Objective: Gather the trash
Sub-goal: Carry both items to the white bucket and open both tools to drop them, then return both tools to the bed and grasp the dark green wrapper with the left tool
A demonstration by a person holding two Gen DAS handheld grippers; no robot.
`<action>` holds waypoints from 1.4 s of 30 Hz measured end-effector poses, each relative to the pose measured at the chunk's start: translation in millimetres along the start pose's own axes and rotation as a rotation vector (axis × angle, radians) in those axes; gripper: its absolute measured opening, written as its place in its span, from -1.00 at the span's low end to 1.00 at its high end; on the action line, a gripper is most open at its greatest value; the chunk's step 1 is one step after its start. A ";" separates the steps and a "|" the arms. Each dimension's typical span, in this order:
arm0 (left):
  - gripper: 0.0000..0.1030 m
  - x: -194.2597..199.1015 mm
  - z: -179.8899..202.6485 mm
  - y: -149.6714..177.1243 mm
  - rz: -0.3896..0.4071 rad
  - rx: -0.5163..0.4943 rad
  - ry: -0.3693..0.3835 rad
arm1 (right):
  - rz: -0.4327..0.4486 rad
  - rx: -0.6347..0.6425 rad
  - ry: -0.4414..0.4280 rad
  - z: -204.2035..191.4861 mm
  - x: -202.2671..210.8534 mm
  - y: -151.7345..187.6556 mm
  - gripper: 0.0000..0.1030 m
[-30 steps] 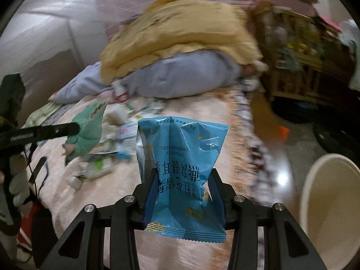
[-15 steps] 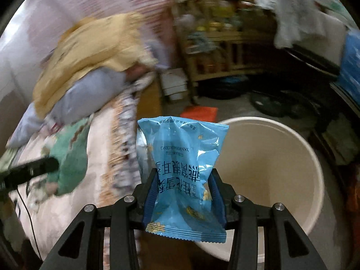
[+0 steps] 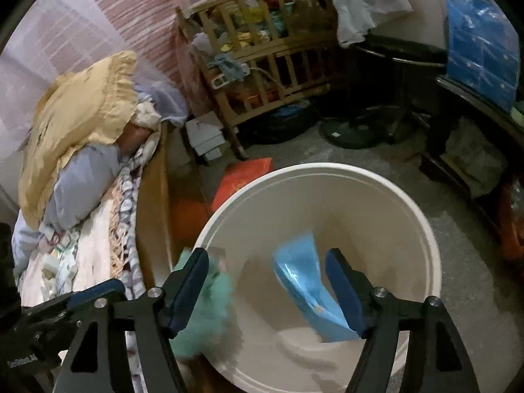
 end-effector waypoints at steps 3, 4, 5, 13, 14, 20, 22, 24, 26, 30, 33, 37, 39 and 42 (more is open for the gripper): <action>-0.31 15.0 -15.1 1.4 0.030 -0.008 -0.063 | -0.011 0.020 -0.045 -16.3 -5.3 2.2 0.39; -0.31 21.7 -21.8 2.4 0.049 -0.013 -0.093 | -0.016 0.034 -0.058 -22.8 -6.8 3.1 0.39; -0.31 32.5 -31.3 2.3 0.077 -0.015 -0.138 | -0.018 0.051 -0.065 -29.3 -7.1 4.7 0.39; -0.30 103.8 -111.0 15.9 0.222 0.047 -0.357 | -0.030 0.195 -0.179 -111.9 -14.6 11.4 0.39; -0.30 110.1 -119.8 18.9 0.229 0.054 -0.378 | -0.033 0.211 -0.194 -123.1 -14.8 12.2 0.39; -0.30 169.0 -178.2 42.5 0.276 0.167 -0.481 | -0.030 0.309 -0.307 -198.1 -9.2 16.4 0.39; -0.30 189.1 -194.5 50.1 0.294 0.201 -0.512 | -0.041 0.345 -0.351 -225.8 -10.5 20.7 0.39; -0.30 216.4 -218.1 60.4 0.319 0.238 -0.570 | -0.059 0.384 -0.413 -257.3 -12.2 28.5 0.39; -0.30 239.2 -238.0 68.8 0.338 0.268 -0.619 | -0.066 0.418 -0.462 -284.6 -13.5 36.3 0.39; -0.30 291.6 -293.3 94.5 0.375 0.377 -0.711 | -0.089 0.509 -0.523 -336.8 -18.6 52.7 0.38; -0.30 320.2 -333.4 111.4 0.392 0.468 -0.756 | -0.095 0.560 -0.576 -376.2 -19.3 62.8 0.38; -0.30 341.4 -375.6 128.2 0.408 0.568 -0.780 | -0.099 0.631 -0.620 -423.9 -22.4 65.2 0.38; -0.30 346.1 -395.4 133.0 0.416 0.608 -0.773 | -0.084 0.663 -0.637 -447.2 -25.1 61.3 0.38; -0.30 345.3 -413.6 136.1 0.422 0.655 -0.755 | -0.082 0.692 -0.654 -477.0 -35.7 56.1 0.38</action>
Point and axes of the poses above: each gripper's, at about its wrist camera, not at the fingertips, and x roughly against the way its jaws point, z to its right, y to its underside, the point moved 8 cm from there along -x, roughly the way its jaws point, and after that the axes turned 12 degrees about x, right-handed, at the moved point
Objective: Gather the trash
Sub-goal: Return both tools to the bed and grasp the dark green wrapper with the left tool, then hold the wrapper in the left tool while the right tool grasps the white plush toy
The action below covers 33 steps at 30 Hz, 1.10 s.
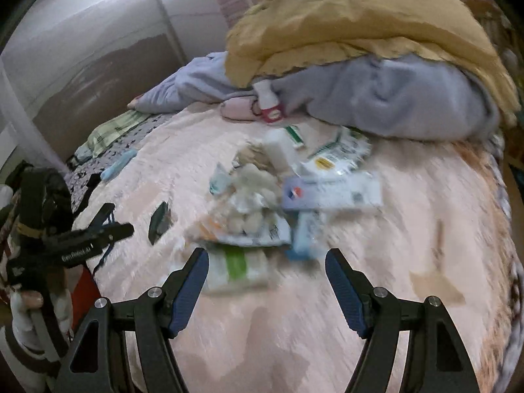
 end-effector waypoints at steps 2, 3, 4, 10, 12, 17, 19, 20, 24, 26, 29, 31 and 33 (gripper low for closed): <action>-0.30 -11.7 -2.8 -5.2 -0.013 0.023 0.007 | -0.010 0.008 -0.017 -3.8 -11.9 -6.8 0.38; -0.30 -16.6 -4.5 -7.1 -0.020 0.030 0.007 | -0.018 0.017 -0.028 -6.6 -22.0 -11.3 0.38; -0.30 -23.5 -7.2 -9.5 -0.031 0.044 0.008 | -0.026 0.023 -0.032 -7.4 -28.6 -14.3 0.37; -0.30 -52.5 -16.3 -22.2 -0.066 0.104 0.047 | -0.087 0.075 -0.047 -13.3 -82.2 -41.4 0.18; -0.23 -61.6 -15.6 -25.5 -0.073 0.093 0.036 | -0.107 0.090 -0.044 -12.3 -99.5 -49.8 0.18; -0.23 -76.6 -15.3 -28.3 -0.082 0.084 0.051 | -0.213 0.117 -0.033 -9.3 -153.8 -54.3 -0.09; -0.40 -80.2 -16.2 -25.0 -0.098 0.089 0.075 | -0.237 0.129 -0.028 -9.6 -167.0 -51.2 -0.19; -0.44 -80.9 -17.2 -23.1 -0.102 0.088 0.081 | -0.228 0.125 -0.024 -9.1 -166.0 -51.4 -0.31; -0.60 -73.3 -17.8 -22.2 -0.099 0.108 0.114 | -0.148 0.113 -0.063 -13.5 -133.6 -63.7 -0.67; -0.62 -62.5 -14.2 -24.2 -0.082 0.106 0.138 | -0.090 0.121 -0.083 -19.0 -108.7 -73.0 -0.67; -0.64 -40.6 -6.9 -26.4 -0.046 0.081 0.157 | -0.058 0.158 -0.070 -26.6 -87.2 -78.9 -0.67; -0.64 -29.8 -5.8 -26.5 -0.033 0.072 0.160 | -0.062 0.169 -0.052 -27.9 -87.0 -78.9 -0.65; -0.64 -21.7 -8.7 -25.6 -0.023 0.073 0.163 | -0.085 0.177 -0.010 -25.8 -93.5 -75.7 -0.29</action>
Point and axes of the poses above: each gripper's, at about its wrist camera, not at the fingertips, and x roughly against the way its jaws point, z to its right, y to its underside, the point moved 8 cm from there along -x, roughly the way its jaws point, and after that the axes turned 12 degrees about x, right-handed, at the moved point
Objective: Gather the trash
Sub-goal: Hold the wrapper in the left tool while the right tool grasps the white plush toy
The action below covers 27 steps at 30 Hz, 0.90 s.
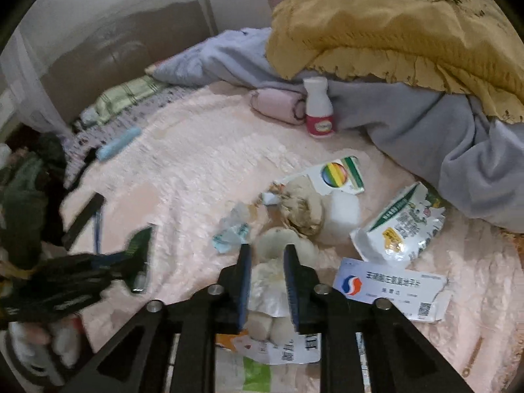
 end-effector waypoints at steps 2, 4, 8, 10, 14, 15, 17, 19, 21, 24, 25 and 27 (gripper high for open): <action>-0.64 5.5 -2.7 0.9 -0.001 0.006 0.008 | -0.028 -0.003 0.006 -2.2 -13.3 2.2 0.06; -0.64 10.5 -6.6 1.5 0.002 0.009 0.007 | -0.083 -0.004 0.008 -2.8 -34.3 7.3 0.06; -0.64 15.9 -5.5 1.0 0.016 -0.004 0.007 | -0.196 -0.035 0.015 2.1 -75.3 26.2 -0.10; -0.64 18.1 -1.7 3.7 0.018 -0.016 0.016 | -0.156 -0.039 0.010 1.3 -67.1 23.3 -0.44; -0.64 22.7 13.1 6.8 0.022 -0.030 0.042 | -0.045 -0.029 -0.017 -0.8 -18.7 8.0 -0.72; -0.64 25.9 18.2 7.2 0.029 -0.036 0.046 | -0.012 -0.029 -0.023 -0.5 -3.3 4.4 -0.72; -0.64 30.0 23.5 8.1 0.036 -0.039 0.052 | 0.011 -0.022 -0.013 0.5 10.9 2.5 -0.72; -0.64 36.0 26.6 11.2 0.044 -0.049 0.051 | 0.012 -0.024 0.006 0.9 13.3 3.2 -0.68; -0.64 40.6 25.4 13.8 0.048 -0.055 0.045 | -0.019 -0.046 0.007 2.1 5.5 7.8 -0.20; -0.64 42.8 20.2 15.5 0.053 -0.054 0.035 | -0.088 -0.065 -0.047 -9.1 -19.1 16.0 0.09; -0.64 42.4 19.0 15.7 0.052 -0.052 0.032 | -0.122 -0.049 -0.048 -13.3 -30.4 20.4 0.10; -0.64 41.4 16.8 17.4 0.048 -0.051 0.029 | -0.214 -0.020 0.001 -16.3 -55.3 33.7 0.10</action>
Point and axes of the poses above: each gripper's, at about its wrist camera, not at the fingertips, and x roughly against the way its jaws point, z to its right, y to its underside, the point moved 8 cm from there along -x, roughly the way its jaws point, and after that the axes turned 12 degrees about x, right-handed, at the moved point
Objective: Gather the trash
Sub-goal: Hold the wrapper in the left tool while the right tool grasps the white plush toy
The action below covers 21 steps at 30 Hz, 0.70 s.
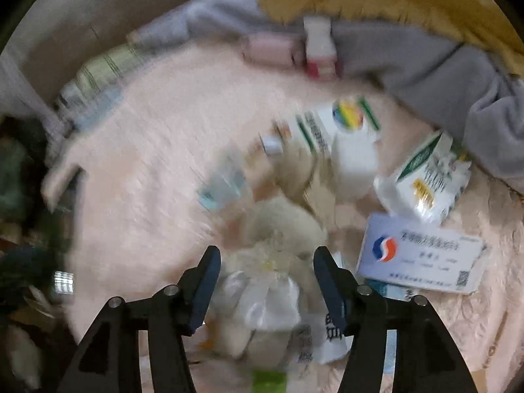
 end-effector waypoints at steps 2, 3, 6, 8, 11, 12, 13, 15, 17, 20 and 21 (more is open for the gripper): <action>-0.64 0.4 0.0 2.1 0.001 -0.004 -0.001 | 0.013 -0.004 -0.003 -3.2 -5.0 3.4 -0.14; -0.64 0.9 1.0 3.1 0.004 -0.010 -0.002 | 0.046 -0.003 -0.002 -3.9 3.1 3.1 -0.19; -0.64 1.5 9.3 5.6 0.002 -0.017 0.010 | 0.132 0.002 -0.013 -3.7 37.9 1.9 -0.66; -0.64 3.3 16.2 7.7 0.006 -0.020 0.022 | 0.183 0.006 -0.036 -3.9 65.1 3.8 -0.71; -0.64 7.1 28.7 10.2 0.010 -0.023 0.042 | 0.222 0.009 -0.029 -0.7 90.9 7.7 -0.71; -0.64 9.6 31.7 11.5 0.013 -0.026 0.045 | 0.224 -0.003 -0.026 2.2 93.4 9.6 -0.71; -0.64 11.6 32.5 12.3 0.015 -0.027 0.047 | 0.223 -0.011 -0.018 1.6 92.8 8.9 -0.68; -0.64 16.4 32.1 15.3 0.019 -0.034 0.045 | 0.201 -0.018 -0.011 3.6 87.1 11.2 -0.33; -0.64 18.7 28.5 17.0 0.020 -0.035 0.038 | 0.179 -0.004 -0.036 -2.6 79.4 12.8 0.02; -0.64 20.3 20.6 18.4 0.016 -0.025 0.028 | 0.109 0.093 -0.015 -13.2 48.0 9.5 0.04; -0.64 20.3 18.1 19.0 0.015 -0.023 0.024 | 0.089 0.116 -0.009 -15.2 37.9 8.4 0.05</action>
Point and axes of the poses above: each gripper's, at about its wrist camera, not at the fingertips, and x roughly against the way its jaws point, z to its right, y to its underside, the point moved 8 cm from there along -x, roughly the way its jaws point, and after that the axes turned 12 degrees about x, right-handed, at the moved point
